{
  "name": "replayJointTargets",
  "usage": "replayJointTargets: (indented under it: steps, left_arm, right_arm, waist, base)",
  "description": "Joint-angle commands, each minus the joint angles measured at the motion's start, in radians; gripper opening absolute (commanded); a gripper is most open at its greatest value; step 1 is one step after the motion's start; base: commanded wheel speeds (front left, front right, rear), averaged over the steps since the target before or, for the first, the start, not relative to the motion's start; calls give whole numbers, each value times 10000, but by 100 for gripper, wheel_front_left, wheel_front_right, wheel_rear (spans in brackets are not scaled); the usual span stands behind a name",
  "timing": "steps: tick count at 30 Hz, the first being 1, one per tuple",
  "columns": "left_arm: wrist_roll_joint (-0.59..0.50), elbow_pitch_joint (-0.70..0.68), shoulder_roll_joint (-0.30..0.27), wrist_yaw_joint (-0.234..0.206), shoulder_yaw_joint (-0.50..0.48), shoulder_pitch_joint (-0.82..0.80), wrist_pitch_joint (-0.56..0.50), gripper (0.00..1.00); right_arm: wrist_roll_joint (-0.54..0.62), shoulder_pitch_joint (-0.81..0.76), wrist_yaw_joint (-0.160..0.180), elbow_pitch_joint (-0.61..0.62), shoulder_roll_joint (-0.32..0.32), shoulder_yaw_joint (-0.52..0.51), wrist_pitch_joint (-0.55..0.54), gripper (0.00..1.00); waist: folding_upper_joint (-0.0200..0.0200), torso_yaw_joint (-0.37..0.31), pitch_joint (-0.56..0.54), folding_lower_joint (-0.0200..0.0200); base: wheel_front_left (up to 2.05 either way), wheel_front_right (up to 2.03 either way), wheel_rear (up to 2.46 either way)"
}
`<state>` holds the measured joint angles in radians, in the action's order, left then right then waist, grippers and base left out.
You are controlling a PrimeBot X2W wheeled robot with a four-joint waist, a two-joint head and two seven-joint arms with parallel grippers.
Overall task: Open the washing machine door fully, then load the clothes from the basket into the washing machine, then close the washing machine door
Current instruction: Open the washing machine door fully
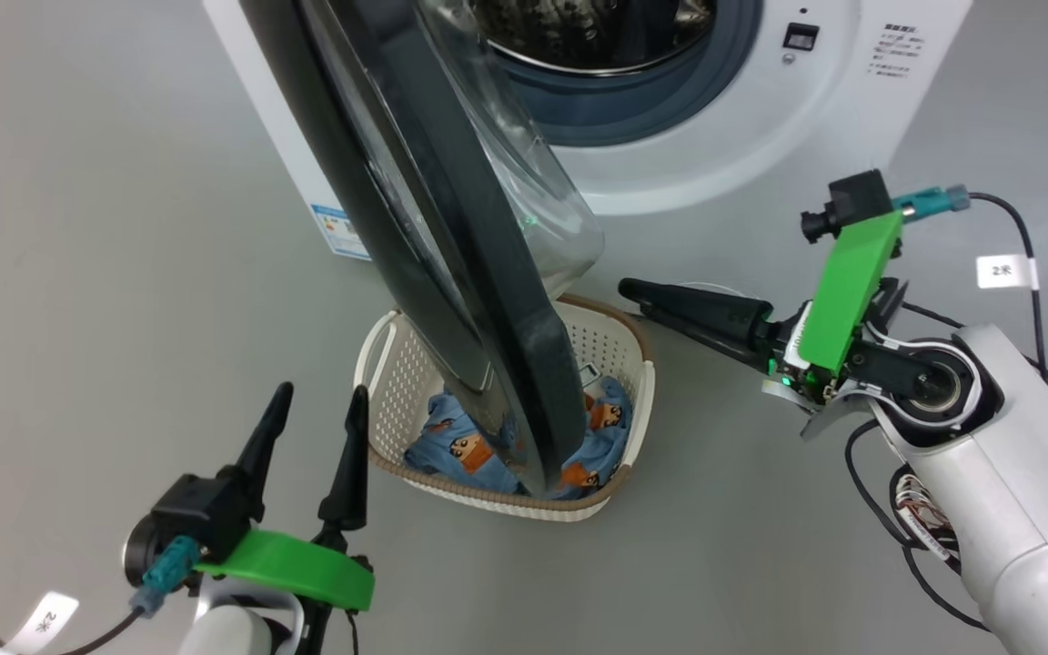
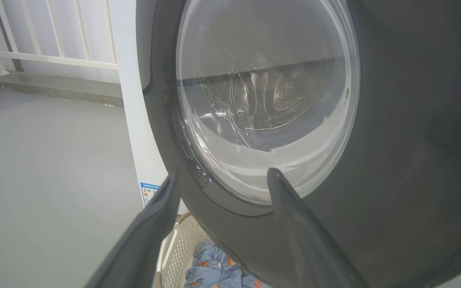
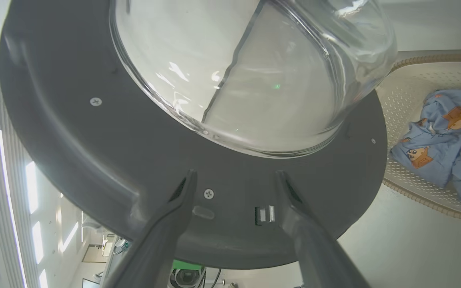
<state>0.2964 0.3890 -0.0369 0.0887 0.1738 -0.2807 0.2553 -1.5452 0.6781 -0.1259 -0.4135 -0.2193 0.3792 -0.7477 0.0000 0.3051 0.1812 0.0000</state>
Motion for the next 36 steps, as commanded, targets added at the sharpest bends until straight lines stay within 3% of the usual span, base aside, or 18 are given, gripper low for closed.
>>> replayJointTargets:
  steps: [1, 24, 36]
  left_arm:
    - [-131, -129, -231, 72, -398, -10, 65, 100]
    - [-79, -133, -651, 50, -1152, 646, 65, 100]
    - [-73, -309, -654, -19, -1259, 877, 65, 100]
  right_arm:
    - [211, -219, -48, 328, -6, -75, 245, 100]
    - [453, -2450, -48, 799, -1263, -641, 2394, 100]
    - [1646, -3246, -48, 1227, -2254, -200, 5121, 100]
  waist:
    - [0, -218, -202, 0]
    - [0, -1631, -1091, 0]
    - [0, -2024, -1080, 0]
  base:
    - [0, 0, 0]
    - [0, 0, 0]
    - [0, 0, 0]
